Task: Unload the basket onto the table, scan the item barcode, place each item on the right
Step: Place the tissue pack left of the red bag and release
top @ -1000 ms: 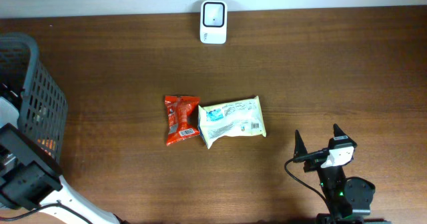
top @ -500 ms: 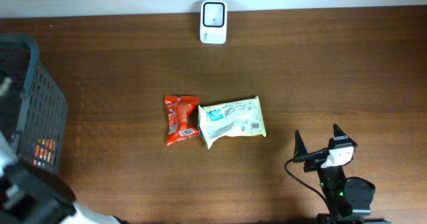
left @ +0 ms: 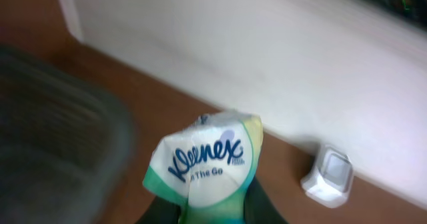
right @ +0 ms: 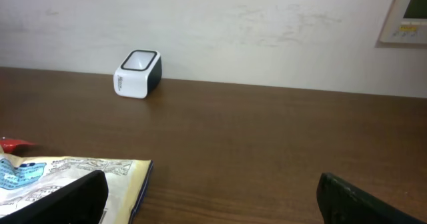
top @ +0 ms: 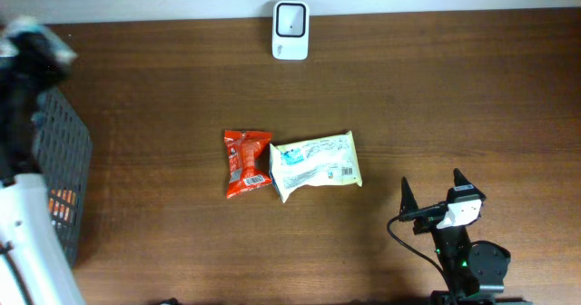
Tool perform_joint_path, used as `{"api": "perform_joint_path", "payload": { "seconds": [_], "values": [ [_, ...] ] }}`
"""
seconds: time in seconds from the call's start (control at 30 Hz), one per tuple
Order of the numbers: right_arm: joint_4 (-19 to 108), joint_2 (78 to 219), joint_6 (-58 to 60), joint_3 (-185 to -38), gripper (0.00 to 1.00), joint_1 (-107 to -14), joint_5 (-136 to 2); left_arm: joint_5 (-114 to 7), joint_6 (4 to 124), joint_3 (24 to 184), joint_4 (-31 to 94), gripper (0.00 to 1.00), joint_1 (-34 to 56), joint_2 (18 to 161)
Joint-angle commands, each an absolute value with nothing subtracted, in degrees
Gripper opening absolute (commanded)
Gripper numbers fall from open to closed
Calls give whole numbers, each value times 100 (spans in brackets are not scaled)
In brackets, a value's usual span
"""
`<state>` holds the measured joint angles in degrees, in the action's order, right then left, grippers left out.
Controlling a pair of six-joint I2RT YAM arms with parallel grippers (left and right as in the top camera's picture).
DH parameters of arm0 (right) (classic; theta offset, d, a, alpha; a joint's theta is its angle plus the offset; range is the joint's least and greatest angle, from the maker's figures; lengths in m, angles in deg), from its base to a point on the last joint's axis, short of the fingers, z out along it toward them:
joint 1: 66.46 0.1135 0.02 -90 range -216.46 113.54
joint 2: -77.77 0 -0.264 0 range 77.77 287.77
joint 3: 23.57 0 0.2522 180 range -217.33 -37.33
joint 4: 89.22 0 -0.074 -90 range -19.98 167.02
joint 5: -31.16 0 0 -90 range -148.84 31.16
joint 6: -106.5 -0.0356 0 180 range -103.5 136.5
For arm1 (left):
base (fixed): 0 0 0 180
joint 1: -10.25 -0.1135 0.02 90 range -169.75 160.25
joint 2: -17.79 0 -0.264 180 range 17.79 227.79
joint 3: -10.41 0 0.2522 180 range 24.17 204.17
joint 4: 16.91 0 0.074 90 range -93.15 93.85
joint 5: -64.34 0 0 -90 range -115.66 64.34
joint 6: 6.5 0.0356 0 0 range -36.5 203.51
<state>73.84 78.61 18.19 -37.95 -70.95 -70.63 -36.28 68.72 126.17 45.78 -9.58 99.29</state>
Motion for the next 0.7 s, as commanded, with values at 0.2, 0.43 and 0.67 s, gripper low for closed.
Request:
{"api": "perform_joint_path", "payload": {
  "seconds": [0.2, 0.43, 0.67],
  "values": [
    [7353, 7813, 1793, -3764, 99, -7060, -7018, -3416, 7123, 11655, 5124, 7, 1249, 11166],
    [7353, 7813, 1793, -3764, 99, -7060, -7018, -3110, 7182, 11085, 5399, 2, 1774, 12471],
    [7353, 7813, 1793, -3764, 99, -7060, -7018, -2168, 7182, 11004, 5611, 3, 1842, 13137]
  ]
}}
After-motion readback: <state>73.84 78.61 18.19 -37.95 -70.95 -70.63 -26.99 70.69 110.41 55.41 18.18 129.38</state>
